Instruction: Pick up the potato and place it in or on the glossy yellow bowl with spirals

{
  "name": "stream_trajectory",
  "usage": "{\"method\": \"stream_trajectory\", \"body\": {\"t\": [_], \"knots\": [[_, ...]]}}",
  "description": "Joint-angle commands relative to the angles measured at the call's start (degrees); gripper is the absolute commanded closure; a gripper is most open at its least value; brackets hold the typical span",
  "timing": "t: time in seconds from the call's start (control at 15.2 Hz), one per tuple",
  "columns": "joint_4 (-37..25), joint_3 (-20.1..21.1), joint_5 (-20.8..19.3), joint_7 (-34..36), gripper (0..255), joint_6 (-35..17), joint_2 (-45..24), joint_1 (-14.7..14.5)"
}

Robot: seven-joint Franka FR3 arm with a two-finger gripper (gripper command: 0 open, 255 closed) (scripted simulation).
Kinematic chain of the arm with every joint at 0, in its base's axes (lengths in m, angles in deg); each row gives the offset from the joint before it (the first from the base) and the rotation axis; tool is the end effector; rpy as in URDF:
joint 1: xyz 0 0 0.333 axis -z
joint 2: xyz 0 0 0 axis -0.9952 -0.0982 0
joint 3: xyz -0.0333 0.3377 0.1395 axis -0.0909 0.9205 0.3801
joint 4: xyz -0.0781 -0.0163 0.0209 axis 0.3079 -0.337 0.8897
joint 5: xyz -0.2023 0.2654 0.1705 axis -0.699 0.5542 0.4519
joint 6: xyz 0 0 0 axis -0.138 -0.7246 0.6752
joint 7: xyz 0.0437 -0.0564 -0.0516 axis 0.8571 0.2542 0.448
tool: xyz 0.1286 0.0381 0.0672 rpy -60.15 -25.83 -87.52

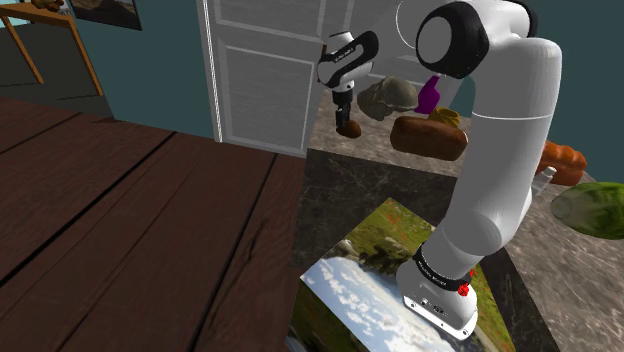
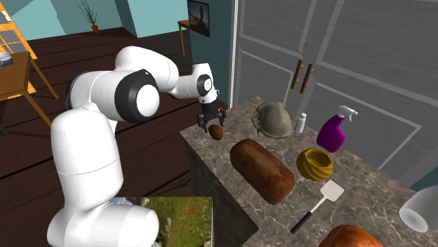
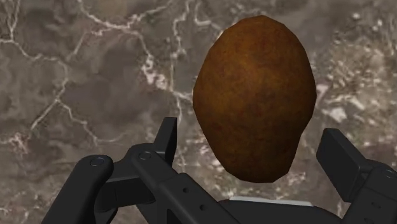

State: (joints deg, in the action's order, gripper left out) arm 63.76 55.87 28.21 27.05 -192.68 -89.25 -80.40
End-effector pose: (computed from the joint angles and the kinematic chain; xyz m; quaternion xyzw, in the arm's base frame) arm 0.5696 -0.2328 0.3391 0.9644 0.2228 -0.1291 0.0604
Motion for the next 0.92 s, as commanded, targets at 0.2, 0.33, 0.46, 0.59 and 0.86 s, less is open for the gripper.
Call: {"method": "stream_trajectory", "body": {"t": [0.2,0.33,0.46,0.59,0.86], "knots": [[0.8,-0.1,0.0,0.0,0,-1.1,-0.2,0.2],[0.8,-0.1,0.0,0.0,0,-1.1,-0.2,0.2],[0.8,-0.1,0.0,0.0,0,-1.1,-0.2,0.2],[0.8,-0.1,0.0,0.0,255,-1.1,-0.2,0.2],[0.8,-0.1,0.0,-0.1,255,-1.0,-0.2,0.2]]}}
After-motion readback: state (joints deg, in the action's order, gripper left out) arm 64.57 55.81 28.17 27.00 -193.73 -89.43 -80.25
